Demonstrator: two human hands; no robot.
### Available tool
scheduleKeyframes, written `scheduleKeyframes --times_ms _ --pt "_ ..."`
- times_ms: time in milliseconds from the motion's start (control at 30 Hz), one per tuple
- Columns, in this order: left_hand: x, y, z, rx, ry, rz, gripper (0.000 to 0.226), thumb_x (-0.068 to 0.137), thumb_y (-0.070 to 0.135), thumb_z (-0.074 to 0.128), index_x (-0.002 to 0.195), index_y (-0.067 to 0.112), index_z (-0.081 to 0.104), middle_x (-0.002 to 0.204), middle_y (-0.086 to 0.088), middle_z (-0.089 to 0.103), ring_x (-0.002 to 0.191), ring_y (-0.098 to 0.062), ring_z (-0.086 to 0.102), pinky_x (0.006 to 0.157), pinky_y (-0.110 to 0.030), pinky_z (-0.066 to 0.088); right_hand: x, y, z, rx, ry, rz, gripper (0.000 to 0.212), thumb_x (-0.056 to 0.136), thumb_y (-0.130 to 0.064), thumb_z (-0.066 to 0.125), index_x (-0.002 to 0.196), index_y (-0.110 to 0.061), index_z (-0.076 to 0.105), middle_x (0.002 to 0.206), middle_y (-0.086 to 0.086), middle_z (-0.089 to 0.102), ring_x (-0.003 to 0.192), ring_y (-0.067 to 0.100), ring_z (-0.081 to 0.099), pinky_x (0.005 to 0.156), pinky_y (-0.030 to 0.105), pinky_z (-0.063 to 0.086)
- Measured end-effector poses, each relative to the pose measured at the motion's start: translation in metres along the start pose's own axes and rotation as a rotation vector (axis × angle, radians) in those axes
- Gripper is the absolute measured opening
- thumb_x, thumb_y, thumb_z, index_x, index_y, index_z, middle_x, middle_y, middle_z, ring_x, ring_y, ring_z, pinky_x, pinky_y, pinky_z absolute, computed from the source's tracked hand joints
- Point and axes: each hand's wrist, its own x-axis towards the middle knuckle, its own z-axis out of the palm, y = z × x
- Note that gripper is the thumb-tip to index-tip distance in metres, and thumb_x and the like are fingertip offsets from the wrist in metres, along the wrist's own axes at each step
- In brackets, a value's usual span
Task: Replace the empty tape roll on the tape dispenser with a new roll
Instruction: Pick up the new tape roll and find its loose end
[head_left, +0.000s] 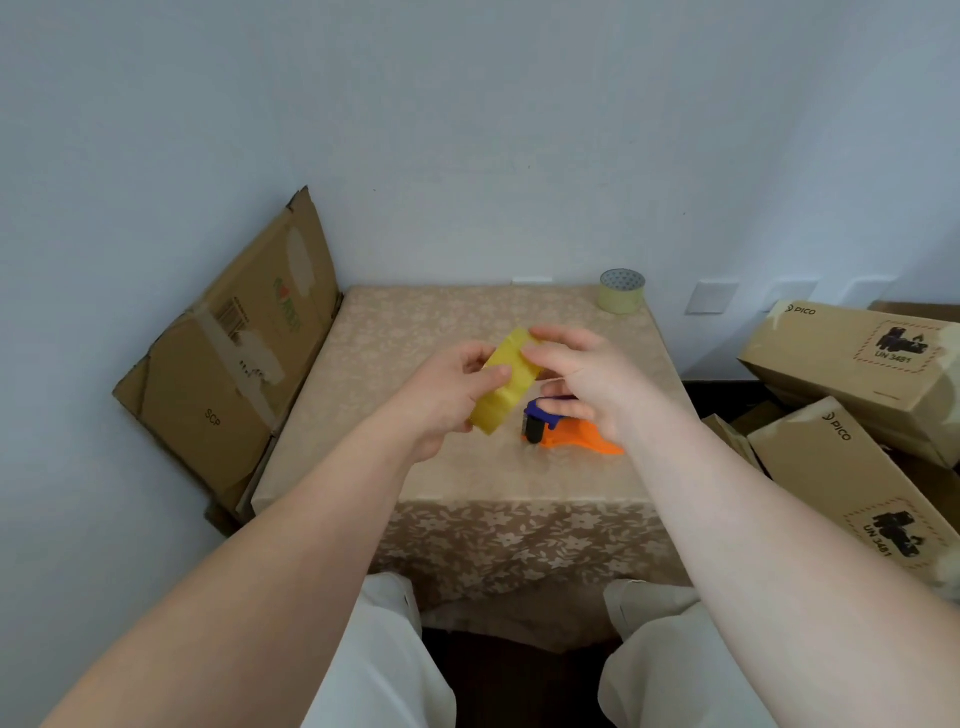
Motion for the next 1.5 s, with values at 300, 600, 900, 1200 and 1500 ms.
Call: scheduleKeyframes --times_ms 300,600,900,1200,1500 --pt "0.004 0.003 0.005 0.423 0.132 0.109 0.018 0.088 0.022 0.055 0.097 0.012 0.066 0.080 -0.001 0.055 0.076 -0.020 0.049 0.068 -0.032 0.039 0.000 -0.008 0.003 -0.640 0.188 -0.325 0.024 0.082 -0.025 0.068 0.103 -0.014 0.073 0.104 0.005 0.073 0.088 0.018 0.065 0.088 0.039 0.053" --pt "0.001 0.010 0.012 0.763 0.208 0.187 0.022 0.088 0.021 0.051 0.098 0.010 0.068 0.086 -0.008 0.063 0.082 -0.027 0.057 0.064 -0.031 0.038 0.002 -0.013 0.010 -0.963 0.285 -0.288 0.019 0.073 -0.012 0.056 0.076 -0.009 0.075 0.075 0.015 0.071 0.079 0.033 0.066 0.060 0.033 0.053" --pt "-0.001 0.014 0.015 0.760 0.185 0.190 0.022 0.087 0.022 0.053 0.100 0.011 0.067 0.096 -0.009 0.067 0.089 -0.027 0.060 0.069 -0.032 0.042 0.005 -0.012 0.011 -0.981 0.299 -0.267 0.021 0.070 -0.024 0.062 0.071 -0.005 0.072 0.072 0.014 0.069 0.078 0.032 0.066 0.068 0.041 0.057" --pt "0.003 0.002 0.005 0.347 0.089 0.062 0.015 0.088 0.022 0.055 0.091 0.009 0.063 0.078 -0.001 0.055 0.077 -0.020 0.049 0.068 -0.031 0.037 0.009 -0.003 -0.001 -0.871 0.293 -0.203 0.029 0.061 -0.028 0.060 0.057 0.001 0.063 0.053 0.014 0.055 0.054 0.025 0.050 0.051 0.035 0.043" --pt "0.000 0.002 -0.010 -0.104 0.007 -0.124 0.022 0.094 0.021 0.048 0.074 0.023 0.058 0.076 0.001 0.057 0.072 -0.018 0.055 0.079 -0.042 0.048 0.009 0.008 -0.019 -0.241 -0.090 -0.104 0.038 0.079 0.002 0.049 0.100 -0.024 0.065 0.111 -0.003 0.067 0.104 0.019 0.063 0.092 0.040 0.054"
